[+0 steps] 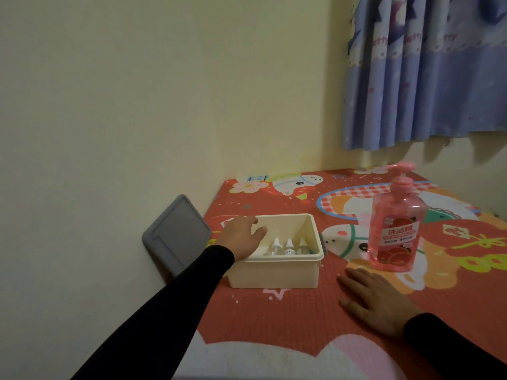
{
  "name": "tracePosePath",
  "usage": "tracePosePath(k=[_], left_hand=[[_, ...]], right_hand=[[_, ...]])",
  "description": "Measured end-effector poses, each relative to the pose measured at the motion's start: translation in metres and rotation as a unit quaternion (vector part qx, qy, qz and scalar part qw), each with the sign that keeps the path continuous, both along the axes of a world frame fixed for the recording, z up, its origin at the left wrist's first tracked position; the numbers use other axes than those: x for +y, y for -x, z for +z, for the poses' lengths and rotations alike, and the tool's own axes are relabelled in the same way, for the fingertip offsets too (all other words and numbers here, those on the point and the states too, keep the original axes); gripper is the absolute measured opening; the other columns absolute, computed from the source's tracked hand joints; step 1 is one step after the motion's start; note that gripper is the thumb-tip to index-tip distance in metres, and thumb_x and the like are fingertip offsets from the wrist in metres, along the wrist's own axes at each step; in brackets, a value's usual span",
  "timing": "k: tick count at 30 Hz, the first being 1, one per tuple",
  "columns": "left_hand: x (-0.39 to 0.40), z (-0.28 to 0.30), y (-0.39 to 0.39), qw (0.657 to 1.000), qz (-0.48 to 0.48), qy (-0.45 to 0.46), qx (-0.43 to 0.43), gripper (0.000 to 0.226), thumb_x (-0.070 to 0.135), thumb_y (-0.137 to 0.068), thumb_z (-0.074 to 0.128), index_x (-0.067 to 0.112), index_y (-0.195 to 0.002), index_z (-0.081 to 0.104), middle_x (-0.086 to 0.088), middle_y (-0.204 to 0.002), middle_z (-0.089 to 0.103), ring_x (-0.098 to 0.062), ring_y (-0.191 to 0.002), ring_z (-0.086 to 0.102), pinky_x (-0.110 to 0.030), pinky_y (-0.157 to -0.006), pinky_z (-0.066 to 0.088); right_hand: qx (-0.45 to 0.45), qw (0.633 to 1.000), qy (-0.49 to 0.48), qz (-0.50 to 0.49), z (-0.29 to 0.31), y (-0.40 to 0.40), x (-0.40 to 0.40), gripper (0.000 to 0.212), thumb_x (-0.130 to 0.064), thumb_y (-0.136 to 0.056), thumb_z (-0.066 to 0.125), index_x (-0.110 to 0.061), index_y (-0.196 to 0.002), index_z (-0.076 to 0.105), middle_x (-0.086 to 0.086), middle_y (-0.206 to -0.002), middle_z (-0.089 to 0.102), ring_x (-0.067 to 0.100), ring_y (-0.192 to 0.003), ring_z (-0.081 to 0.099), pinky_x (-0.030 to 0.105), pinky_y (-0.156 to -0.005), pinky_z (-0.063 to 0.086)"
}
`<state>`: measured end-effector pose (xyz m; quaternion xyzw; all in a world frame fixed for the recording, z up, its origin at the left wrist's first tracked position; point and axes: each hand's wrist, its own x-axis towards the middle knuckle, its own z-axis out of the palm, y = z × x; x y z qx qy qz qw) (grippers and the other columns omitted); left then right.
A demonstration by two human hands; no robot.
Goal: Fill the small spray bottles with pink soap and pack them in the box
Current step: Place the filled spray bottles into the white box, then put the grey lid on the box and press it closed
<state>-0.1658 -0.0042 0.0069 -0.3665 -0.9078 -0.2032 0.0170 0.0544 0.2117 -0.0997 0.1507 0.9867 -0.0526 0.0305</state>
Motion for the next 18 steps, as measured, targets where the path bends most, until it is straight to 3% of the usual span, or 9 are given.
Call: tracePosePath(k=[4, 6, 9, 13, 18], left_hand=[[-0.027, -0.010, -0.001, 0.997, 0.053, -0.047, -0.005, 0.052, 0.043, -0.099, 0.046, 0.008, -0.137, 0.049, -0.009, -0.139, 0.051, -0.024, -0.126, 0.049, -0.036, -0.103, 0.041], [-0.041, -0.013, -0.002, 0.994, 0.082, -0.074, -0.003, 0.048, 0.039, -0.098, 0.048, 0.006, -0.133, 0.053, -0.010, -0.135, 0.056, -0.025, -0.122, 0.052, -0.033, -0.098, 0.042], [-0.059, -0.018, -0.002, 0.985, 0.143, -0.093, 0.001, 0.037, 0.035, -0.097, 0.050, 0.007, -0.117, 0.062, -0.013, -0.117, 0.065, -0.029, -0.105, 0.060, -0.030, -0.076, 0.041], [-0.082, -0.024, 0.000, 0.972, 0.209, -0.100, -0.019, 0.046, 0.039, -0.096, 0.049, 0.002, -0.121, 0.057, -0.019, -0.123, 0.060, -0.034, -0.112, 0.057, -0.037, -0.089, 0.046], [-0.100, -0.027, 0.000, 0.952, 0.274, -0.133, -0.033, 0.047, 0.039, -0.095, 0.052, -0.001, -0.118, 0.058, -0.021, -0.122, 0.062, -0.035, -0.112, 0.058, -0.036, -0.089, 0.045]], right_hand=[[0.021, 1.000, -0.014, 0.007, -0.003, 0.000, -0.006, 0.122, -0.088, -0.048, -0.025, -0.038, -0.151, 0.015, -0.005, -0.161, 0.013, 0.015, -0.147, 0.014, 0.033, -0.121, 0.010], [0.037, 0.999, -0.001, 0.013, 0.003, 0.000, -0.011, 0.107, -0.088, -0.061, -0.010, -0.038, -0.150, 0.021, -0.006, -0.160, 0.018, 0.013, -0.145, 0.021, 0.031, -0.120, 0.016], [0.107, 0.994, -0.017, -0.006, 0.015, 0.002, -0.015, 0.075, -0.073, -0.085, 0.019, -0.034, -0.148, 0.029, -0.004, -0.157, 0.026, 0.013, -0.140, 0.031, 0.028, -0.115, 0.024], [0.177, 0.984, -0.009, -0.027, 0.040, 0.011, -0.019, 0.085, -0.080, -0.081, 0.012, -0.031, -0.148, 0.031, -0.002, -0.157, 0.028, 0.017, -0.141, 0.033, 0.030, -0.113, 0.028], [0.237, 0.971, -0.006, 0.003, 0.068, 0.034, -0.025, 0.094, -0.082, -0.077, 0.006, -0.026, -0.143, 0.042, 0.004, -0.151, 0.038, 0.021, -0.137, 0.040, 0.034, -0.109, 0.034]])
